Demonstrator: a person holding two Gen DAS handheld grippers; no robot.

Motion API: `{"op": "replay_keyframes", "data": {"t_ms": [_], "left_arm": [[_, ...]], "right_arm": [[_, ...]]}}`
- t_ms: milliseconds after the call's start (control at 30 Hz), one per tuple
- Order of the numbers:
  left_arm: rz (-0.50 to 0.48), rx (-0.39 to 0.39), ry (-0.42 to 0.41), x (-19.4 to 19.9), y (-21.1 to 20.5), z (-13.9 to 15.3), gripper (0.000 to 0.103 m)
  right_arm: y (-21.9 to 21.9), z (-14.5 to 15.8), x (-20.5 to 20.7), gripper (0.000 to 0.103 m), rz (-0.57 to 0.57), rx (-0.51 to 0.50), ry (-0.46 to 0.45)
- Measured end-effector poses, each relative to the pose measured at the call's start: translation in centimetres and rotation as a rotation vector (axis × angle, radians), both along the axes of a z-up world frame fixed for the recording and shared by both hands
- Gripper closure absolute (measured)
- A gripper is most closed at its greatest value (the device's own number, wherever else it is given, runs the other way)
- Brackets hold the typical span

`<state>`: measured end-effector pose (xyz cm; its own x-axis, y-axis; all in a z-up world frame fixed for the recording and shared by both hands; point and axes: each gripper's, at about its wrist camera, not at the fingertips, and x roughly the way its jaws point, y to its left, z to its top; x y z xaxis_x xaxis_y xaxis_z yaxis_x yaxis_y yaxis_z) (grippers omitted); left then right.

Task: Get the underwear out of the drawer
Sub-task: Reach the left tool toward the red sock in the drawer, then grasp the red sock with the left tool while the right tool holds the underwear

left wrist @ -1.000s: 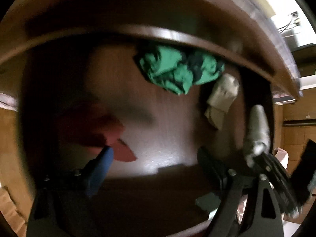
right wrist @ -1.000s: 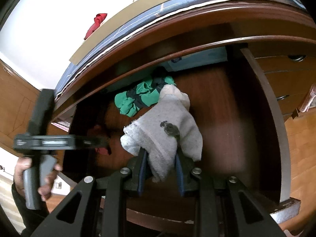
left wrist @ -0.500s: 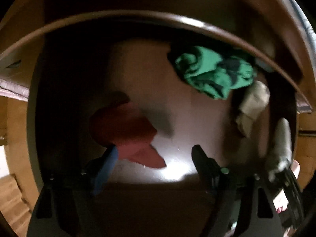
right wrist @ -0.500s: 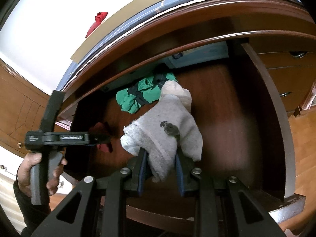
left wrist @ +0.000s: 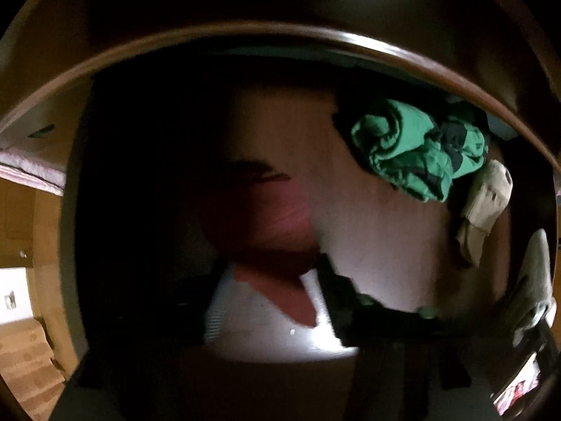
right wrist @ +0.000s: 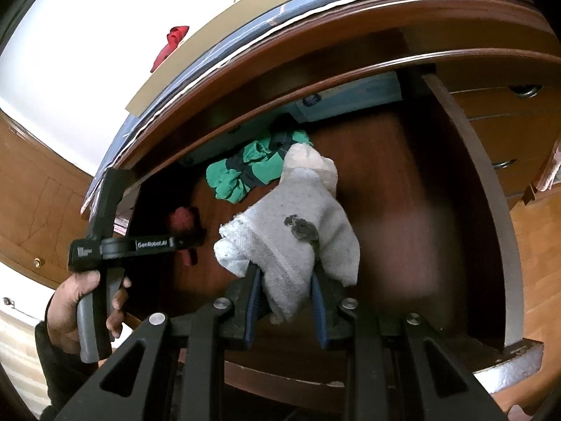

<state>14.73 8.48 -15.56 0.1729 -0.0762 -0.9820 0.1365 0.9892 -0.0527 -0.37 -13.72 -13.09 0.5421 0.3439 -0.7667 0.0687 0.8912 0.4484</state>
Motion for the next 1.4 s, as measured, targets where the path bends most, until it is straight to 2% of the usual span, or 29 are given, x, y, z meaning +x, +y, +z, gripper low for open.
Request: {"op": "replay_keyframes", "data": {"t_ms": [67,133,200,300,433,600,733,833,900,1000,1133,1267,1333,1400], "left_arm": [[0.007,-0.063,-0.006,-0.8,0.9,-0.2,0.082],[0.036,-0.161,-0.019,-1.2,2.1,0.0,0.09],[0.042,-0.191,-0.06,-1.9,2.8,0.5,0.091],[-0.01,-0.226,-0.121,-3.5,3.1,1.6,0.092],[-0.039,-0.339,-0.173,-6.0,3.8,2.7,0.092],[-0.06,-0.354,-0.252,-6.9,3.8,4.7,0.092],[-0.077,-0.293,-0.265,-6.9,1.8,4.0,0.092],[-0.081,-0.302,-0.205,-5.5,1.3,4.1,0.09],[-0.076,-0.291,-0.17,-4.7,0.2,3.5,0.076],[-0.071,-0.189,-0.147,-3.4,-1.2,2.3,0.071],[-0.128,-0.12,-0.122,-2.6,-3.3,1.5,0.069],[-0.159,-0.014,-0.09,-2.1,-4.9,0.8,0.056],[-0.186,-0.009,-0.085,-2.2,-5.4,0.9,0.053],[-0.194,-0.046,-0.085,-2.4,-5.5,1.3,0.051]], "right_arm": [[0.0,0.0,-0.2,0.074,-0.008,-0.001,-0.001],[-0.1,0.0,-0.4,0.074,-0.013,-0.001,-0.004],[-0.2,0.0,-0.6,0.074,-0.02,-0.003,-0.014],[-0.2,0.3,-0.9,0.075,-0.031,-0.003,-0.042],[0.0,1.3,-1.5,0.075,-0.041,-0.035,-0.105],[0.5,2.2,-1.8,0.075,-0.035,-0.076,-0.145],[0.6,2.4,-2.1,0.075,-0.036,-0.085,-0.145],[0.8,2.3,-2.1,0.075,-0.032,-0.082,-0.142],[0.8,2.2,-2.2,0.074,-0.026,-0.074,-0.139],[0.8,2.3,-2.1,0.074,-0.019,-0.074,-0.14],[0.5,2.3,-2.1,0.074,-0.026,-0.066,-0.135],[0.2,2.1,-2.0,0.074,-0.027,-0.045,-0.126],[0.2,2.1,-2.0,0.074,-0.027,-0.044,-0.127],[0.1,2.2,-2.1,0.074,-0.03,-0.04,-0.129]]}}
